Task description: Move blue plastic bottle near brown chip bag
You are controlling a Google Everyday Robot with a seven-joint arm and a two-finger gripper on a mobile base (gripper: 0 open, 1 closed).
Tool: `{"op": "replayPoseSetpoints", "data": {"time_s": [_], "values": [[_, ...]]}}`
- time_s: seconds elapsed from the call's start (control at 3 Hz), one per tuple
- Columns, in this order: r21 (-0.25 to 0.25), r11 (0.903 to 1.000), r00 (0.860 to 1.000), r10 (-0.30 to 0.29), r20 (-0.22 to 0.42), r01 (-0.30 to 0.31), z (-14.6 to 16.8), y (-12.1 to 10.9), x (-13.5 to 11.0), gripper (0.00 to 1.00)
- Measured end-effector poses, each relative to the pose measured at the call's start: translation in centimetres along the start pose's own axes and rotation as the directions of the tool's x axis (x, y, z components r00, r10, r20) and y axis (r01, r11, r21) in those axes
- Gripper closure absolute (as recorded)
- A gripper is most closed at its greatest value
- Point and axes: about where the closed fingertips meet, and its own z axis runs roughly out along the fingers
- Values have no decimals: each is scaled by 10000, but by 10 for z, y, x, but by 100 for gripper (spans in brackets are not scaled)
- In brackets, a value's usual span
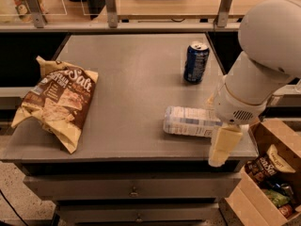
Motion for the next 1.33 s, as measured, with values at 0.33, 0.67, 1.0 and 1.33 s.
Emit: {"op": "replayPoseSetpoints", "data": {"time_s": [0.33,0.67,1.0,1.33], "values": [[-92,9998,9998,-203,7,204,13,-3,-6,41],[-154,9994,9995,-302,-92,300,13,-10,-10,63],[-422,9987,9995,-282,-130,276,2,-16,-12,87],[-421,9987,9995,-294,-139,288,1,-16,-13,100]]}}
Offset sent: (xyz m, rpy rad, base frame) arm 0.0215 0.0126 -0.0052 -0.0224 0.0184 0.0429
